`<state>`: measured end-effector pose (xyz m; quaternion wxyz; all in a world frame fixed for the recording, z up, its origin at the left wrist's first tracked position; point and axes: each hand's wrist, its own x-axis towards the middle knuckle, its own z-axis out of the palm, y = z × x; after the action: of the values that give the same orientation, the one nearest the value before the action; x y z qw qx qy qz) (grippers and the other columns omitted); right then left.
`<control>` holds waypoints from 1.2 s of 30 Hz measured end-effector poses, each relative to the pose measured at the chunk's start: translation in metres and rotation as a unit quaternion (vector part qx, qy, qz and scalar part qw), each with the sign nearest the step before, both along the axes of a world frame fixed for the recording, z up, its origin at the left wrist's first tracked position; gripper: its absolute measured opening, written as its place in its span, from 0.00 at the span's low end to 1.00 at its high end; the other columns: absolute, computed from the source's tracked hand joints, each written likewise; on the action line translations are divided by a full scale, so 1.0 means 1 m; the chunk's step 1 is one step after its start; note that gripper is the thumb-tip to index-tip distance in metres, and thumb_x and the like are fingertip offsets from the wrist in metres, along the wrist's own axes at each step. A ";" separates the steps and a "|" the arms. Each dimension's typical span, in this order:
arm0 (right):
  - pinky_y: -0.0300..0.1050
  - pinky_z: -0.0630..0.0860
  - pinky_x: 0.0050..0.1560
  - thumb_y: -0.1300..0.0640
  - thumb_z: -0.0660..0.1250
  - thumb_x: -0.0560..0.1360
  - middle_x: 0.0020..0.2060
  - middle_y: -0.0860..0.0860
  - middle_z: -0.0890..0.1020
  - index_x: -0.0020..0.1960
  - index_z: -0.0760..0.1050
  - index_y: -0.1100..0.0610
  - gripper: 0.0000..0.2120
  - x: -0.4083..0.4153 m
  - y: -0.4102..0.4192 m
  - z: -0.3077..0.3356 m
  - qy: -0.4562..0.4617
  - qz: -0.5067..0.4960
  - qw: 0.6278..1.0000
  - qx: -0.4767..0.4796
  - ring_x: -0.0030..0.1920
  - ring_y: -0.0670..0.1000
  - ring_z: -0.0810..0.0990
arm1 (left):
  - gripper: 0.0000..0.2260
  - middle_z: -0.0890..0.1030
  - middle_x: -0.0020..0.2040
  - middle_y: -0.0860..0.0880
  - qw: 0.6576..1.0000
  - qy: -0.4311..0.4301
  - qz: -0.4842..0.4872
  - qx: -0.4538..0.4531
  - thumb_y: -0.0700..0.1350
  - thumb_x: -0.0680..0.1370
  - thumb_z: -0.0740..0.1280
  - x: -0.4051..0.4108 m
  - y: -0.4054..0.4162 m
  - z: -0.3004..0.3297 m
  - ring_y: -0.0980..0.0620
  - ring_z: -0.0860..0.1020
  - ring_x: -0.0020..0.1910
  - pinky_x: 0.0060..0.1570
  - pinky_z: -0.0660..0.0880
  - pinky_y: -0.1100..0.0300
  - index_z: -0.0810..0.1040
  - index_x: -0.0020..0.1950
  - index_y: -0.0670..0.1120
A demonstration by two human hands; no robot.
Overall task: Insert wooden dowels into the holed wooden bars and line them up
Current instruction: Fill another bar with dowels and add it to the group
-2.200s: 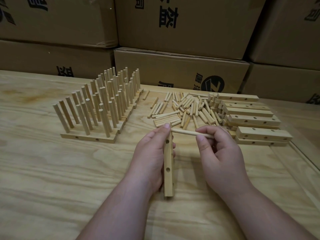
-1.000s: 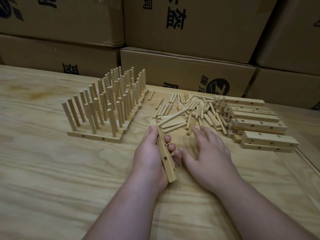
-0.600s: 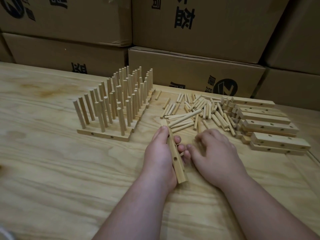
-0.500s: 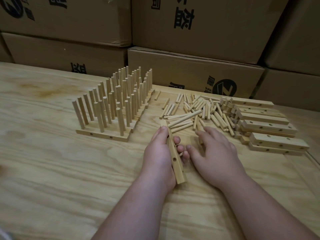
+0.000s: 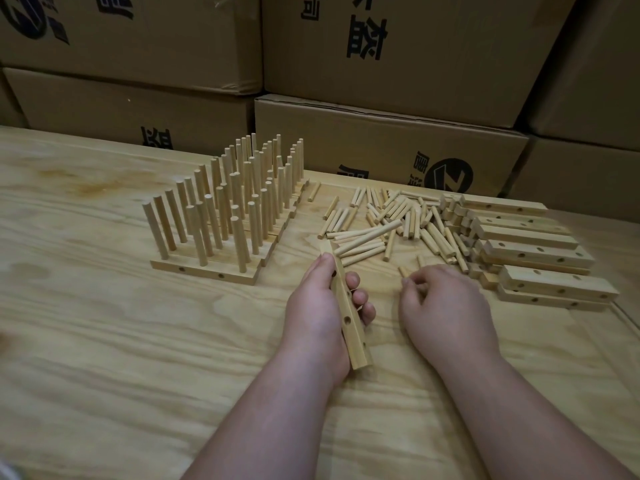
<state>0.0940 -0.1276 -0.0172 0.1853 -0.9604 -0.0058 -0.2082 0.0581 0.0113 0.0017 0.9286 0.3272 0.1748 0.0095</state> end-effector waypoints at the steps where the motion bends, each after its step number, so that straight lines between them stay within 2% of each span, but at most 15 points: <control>1: 0.51 0.76 0.51 0.49 0.66 0.76 0.47 0.50 0.80 0.47 0.80 0.53 0.08 -0.001 -0.001 0.001 -0.007 -0.015 1.000 0.015 0.49 0.55 0.77 | 0.10 0.74 0.33 0.49 1.000 -0.002 -0.001 0.003 0.52 0.84 0.61 0.000 0.000 0.000 0.53 0.70 0.26 0.27 0.72 0.61 0.75 0.56 0.46; 3: 0.51 0.76 0.53 0.49 0.68 0.75 0.50 0.51 0.79 0.50 0.80 0.53 0.09 -0.002 -0.002 0.003 -0.004 -0.036 0.999 0.030 0.52 0.56 0.77 | 0.10 0.75 0.33 0.49 1.000 -0.003 -0.004 0.009 0.52 0.84 0.62 -0.001 0.000 0.000 0.53 0.70 0.26 0.27 0.73 0.61 0.75 0.54 0.46; 6: 0.53 0.73 0.59 0.49 0.68 0.75 0.58 0.54 0.79 0.63 0.77 0.55 0.19 -0.002 -0.002 0.002 0.023 -0.065 0.997 0.024 0.60 0.59 0.75 | 0.10 0.75 0.33 0.49 1.000 -0.001 -0.008 0.014 0.52 0.84 0.62 -0.003 0.000 0.001 0.53 0.71 0.26 0.28 0.73 0.60 0.76 0.52 0.46; 8: 0.54 0.72 0.60 0.51 0.66 0.76 0.58 0.54 0.79 0.68 0.73 0.56 0.21 -0.001 -0.002 0.002 0.031 -0.073 0.996 0.029 0.60 0.60 0.74 | 0.10 0.75 0.33 0.49 1.000 0.000 -0.007 0.013 0.52 0.84 0.62 -0.003 0.001 0.001 0.53 0.71 0.26 0.28 0.73 0.60 0.77 0.52 0.46; 12: 0.53 0.72 0.60 0.57 0.63 0.77 0.58 0.55 0.77 0.70 0.72 0.54 0.21 -0.005 -0.003 0.003 0.037 -0.070 0.995 0.055 0.61 0.60 0.74 | 0.10 0.75 0.33 0.49 1.000 0.003 -0.006 0.016 0.51 0.84 0.62 -0.003 0.000 0.002 0.53 0.71 0.26 0.28 0.73 0.61 0.77 0.52 0.46; 17: 0.54 0.72 0.61 0.55 0.64 0.78 0.60 0.56 0.75 0.72 0.69 0.55 0.23 -0.019 -0.016 0.005 0.068 -0.073 0.994 0.053 0.61 0.60 0.75 | 0.11 0.75 0.33 0.49 1.000 0.001 -0.006 0.017 0.52 0.84 0.62 -0.003 0.001 0.002 0.53 0.71 0.27 0.28 0.73 0.60 0.78 0.52 0.45; 21: 0.50 0.74 0.61 0.52 0.66 0.78 0.56 0.51 0.78 0.70 0.72 0.54 0.21 -0.034 -0.026 0.009 0.086 -0.002 0.996 0.014 0.58 0.54 0.76 | 0.19 0.79 0.34 0.48 0.999 -0.002 0.003 0.042 0.55 0.84 0.61 -0.004 0.001 0.001 0.52 0.75 0.28 0.30 0.76 0.59 0.80 0.46 0.42; 24: 0.51 0.74 0.61 0.50 0.66 0.78 0.54 0.49 0.78 0.67 0.75 0.53 0.18 -0.039 -0.030 0.010 0.104 0.025 0.994 -0.015 0.57 0.54 0.77 | 0.20 0.79 0.35 0.48 0.999 0.002 0.018 0.047 0.58 0.83 0.61 -0.003 0.001 0.001 0.53 0.74 0.27 0.29 0.75 0.60 0.80 0.54 0.41; 26: 0.50 0.74 0.59 0.49 0.66 0.78 0.52 0.47 0.77 0.64 0.78 0.50 0.15 -0.039 -0.033 0.010 0.112 0.042 0.993 -0.013 0.55 0.52 0.77 | 0.18 0.78 0.35 0.50 0.999 -0.004 0.018 0.042 0.58 0.83 0.61 -0.002 0.001 0.000 0.54 0.72 0.25 0.27 0.72 0.61 0.79 0.60 0.45; 29: 0.45 0.72 0.52 0.50 0.67 0.78 0.45 0.40 0.74 0.58 0.80 0.46 0.10 -0.034 -0.037 0.010 0.112 0.068 0.991 0.008 0.49 0.47 0.75 | 0.14 0.76 0.34 0.49 0.999 -0.020 0.001 0.030 0.54 0.84 0.60 -0.002 0.002 -0.001 0.53 0.70 0.25 0.27 0.69 0.60 0.77 0.61 0.47; 34: 0.49 0.72 0.57 0.52 0.64 0.80 0.47 0.43 0.73 0.57 0.78 0.49 0.08 -0.024 -0.030 0.005 0.078 0.118 0.990 -0.001 0.55 0.51 0.75 | 0.13 0.75 0.33 0.48 1.000 -0.023 0.000 0.015 0.46 0.82 0.55 -0.002 -0.001 0.002 0.51 0.69 0.26 0.28 0.67 0.60 0.78 0.55 0.46; 36: 0.37 0.70 0.49 0.53 0.63 0.80 0.45 0.40 0.75 0.54 0.76 0.48 0.05 -0.023 -0.024 0.007 0.036 0.144 0.987 0.060 0.52 0.45 0.76 | 0.14 0.78 0.34 0.47 0.999 -0.018 0.018 0.040 0.46 0.84 0.57 -0.002 -0.001 0.002 0.51 0.71 0.28 0.28 0.68 0.60 0.81 0.56 0.45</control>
<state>0.0712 -0.1521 -0.0101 0.2709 -0.9434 -0.1253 -0.1446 0.0565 0.0100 0.0039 0.9173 0.3611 0.1632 0.0388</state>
